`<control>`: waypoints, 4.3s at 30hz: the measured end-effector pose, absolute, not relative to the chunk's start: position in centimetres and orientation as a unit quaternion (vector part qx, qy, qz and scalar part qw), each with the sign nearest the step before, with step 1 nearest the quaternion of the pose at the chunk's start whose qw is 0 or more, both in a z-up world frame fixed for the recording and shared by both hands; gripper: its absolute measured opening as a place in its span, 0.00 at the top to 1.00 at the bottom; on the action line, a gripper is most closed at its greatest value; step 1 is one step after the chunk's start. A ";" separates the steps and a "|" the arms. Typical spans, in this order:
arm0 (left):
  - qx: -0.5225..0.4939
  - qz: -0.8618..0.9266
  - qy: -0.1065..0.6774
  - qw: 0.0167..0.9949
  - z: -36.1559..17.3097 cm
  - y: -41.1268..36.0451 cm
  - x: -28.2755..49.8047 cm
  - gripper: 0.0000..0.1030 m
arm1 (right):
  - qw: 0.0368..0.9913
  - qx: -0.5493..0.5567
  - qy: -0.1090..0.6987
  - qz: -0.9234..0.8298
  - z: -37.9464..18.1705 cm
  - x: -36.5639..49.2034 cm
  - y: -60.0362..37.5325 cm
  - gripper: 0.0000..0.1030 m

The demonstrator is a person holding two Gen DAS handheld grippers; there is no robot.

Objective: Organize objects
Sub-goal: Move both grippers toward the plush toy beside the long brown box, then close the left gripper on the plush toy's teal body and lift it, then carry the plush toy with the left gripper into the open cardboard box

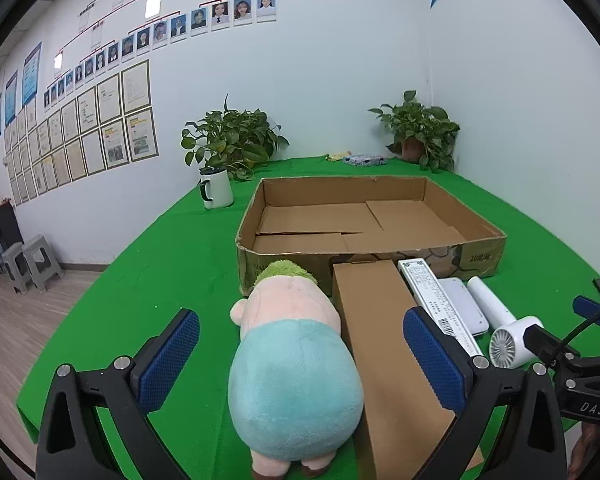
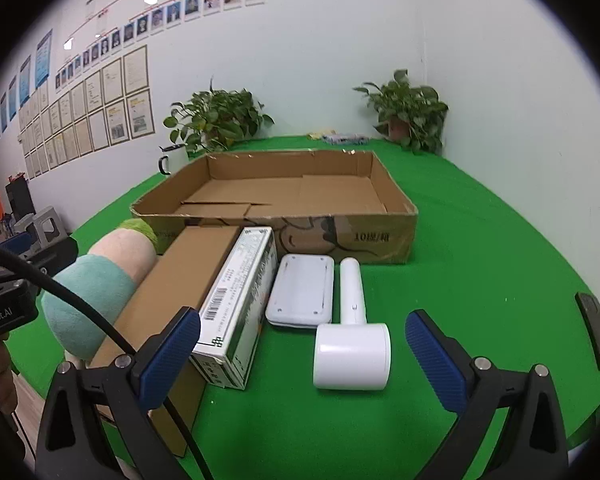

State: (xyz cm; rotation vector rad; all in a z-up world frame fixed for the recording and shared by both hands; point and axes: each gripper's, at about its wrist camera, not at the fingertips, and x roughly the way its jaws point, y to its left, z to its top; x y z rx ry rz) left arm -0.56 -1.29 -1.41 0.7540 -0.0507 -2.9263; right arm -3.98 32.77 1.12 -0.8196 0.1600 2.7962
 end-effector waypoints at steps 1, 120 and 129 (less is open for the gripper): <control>0.251 -0.966 -0.020 0.060 -1.3 -1.4 -0.4 0.00 | 0.115 -0.282 0.057 0.951 1.0 -4.0 32.8 0.01; 0.374 -0.910 0.050 -0.174 -6.4 -10.0 -0.7 0.29 | -0.194 -0.519 0.110 0.825 -2.1 -19.9 20.1 0.21; 0.349 -0.922 0.027 -0.167 -3.9 -9.1 0.0 0.30 | -0.199 -0.482 0.113 0.846 0.2 -18.1 20.7 0.30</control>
